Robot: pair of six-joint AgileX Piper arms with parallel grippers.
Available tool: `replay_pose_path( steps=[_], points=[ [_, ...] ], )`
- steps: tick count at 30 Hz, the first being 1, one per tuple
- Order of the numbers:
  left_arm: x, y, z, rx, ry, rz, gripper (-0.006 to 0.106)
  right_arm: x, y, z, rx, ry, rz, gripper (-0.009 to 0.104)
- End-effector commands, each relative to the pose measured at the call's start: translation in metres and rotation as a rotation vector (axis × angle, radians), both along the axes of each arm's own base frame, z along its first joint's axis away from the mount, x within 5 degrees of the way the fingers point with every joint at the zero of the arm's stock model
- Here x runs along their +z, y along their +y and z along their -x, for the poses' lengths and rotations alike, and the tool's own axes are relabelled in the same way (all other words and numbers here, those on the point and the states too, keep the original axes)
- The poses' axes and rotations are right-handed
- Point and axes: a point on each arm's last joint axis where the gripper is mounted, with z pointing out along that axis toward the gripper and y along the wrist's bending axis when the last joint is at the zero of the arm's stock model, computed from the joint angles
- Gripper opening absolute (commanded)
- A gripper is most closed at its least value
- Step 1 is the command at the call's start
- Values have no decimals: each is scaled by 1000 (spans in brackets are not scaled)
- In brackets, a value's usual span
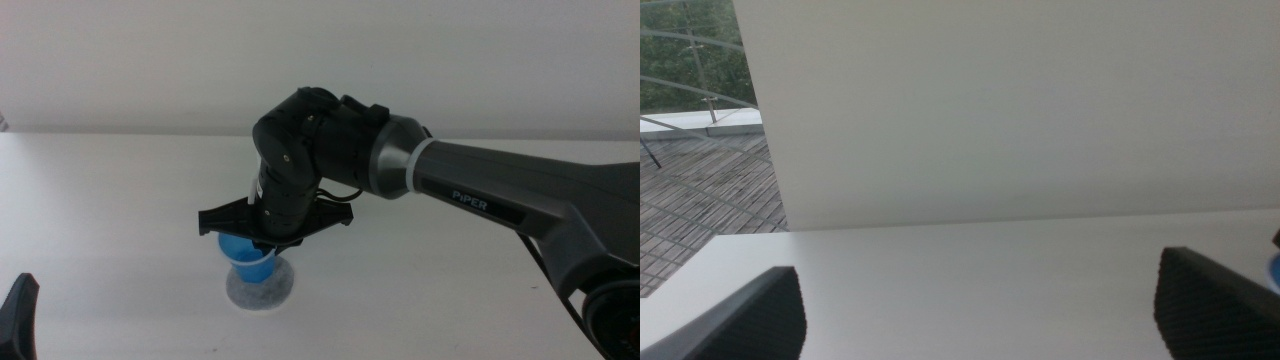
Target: Place an empty cup on a cup mat.
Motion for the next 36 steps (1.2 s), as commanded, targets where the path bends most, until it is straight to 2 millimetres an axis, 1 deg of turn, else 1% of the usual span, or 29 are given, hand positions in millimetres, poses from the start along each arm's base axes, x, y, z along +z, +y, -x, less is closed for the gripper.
replay_pose_path(
  steps=[1, 16, 18, 21, 23, 24, 27, 29, 30, 32, 33, 36],
  points=[
    [-11, -1, 1, -8, -11, -1, 94, 0, 3, -2, -14, -34, -2, -1],
    [-11, -1, 1, -8, -11, -1, 94, -29, 5, -3, -25, 10, 49, -1],
    [-11, -1, 1, -8, -11, -1, 94, -30, 4, -3, -28, 15, 55, 0],
    [-11, -1, 1, -8, -11, -1, 94, -30, 4, -3, -48, 20, 54, 7],
    [-11, -1, 1, -8, -11, -1, 94, -28, 4, -3, -61, 18, 49, 15],
    [-11, -1, 1, -8, -11, -1, 94, -26, 4, -2, -59, 14, 44, 21],
    [-11, -1, 1, -8, -11, -1, 94, -14, 5, -1, -55, -12, 15, 39],
    [-11, -1, 1, -8, -11, -1, 94, 1, 4, 0, -55, -31, -10, 48],
    [-11, -1, 1, -8, -11, -1, 94, 12, 2, 1, -56, -41, -22, 52],
    [-11, -1, 1, -8, -11, -1, 94, 35, -4, 5, -42, -71, -30, 56],
    [-11, -1, 1, -8, -11, -1, 94, 50, -10, 8, -31, -99, -31, 56],
    [-11, -1, 1, -8, -11, -1, 94, 91, -36, 17, -24, -189, -16, 57]
  ],
)
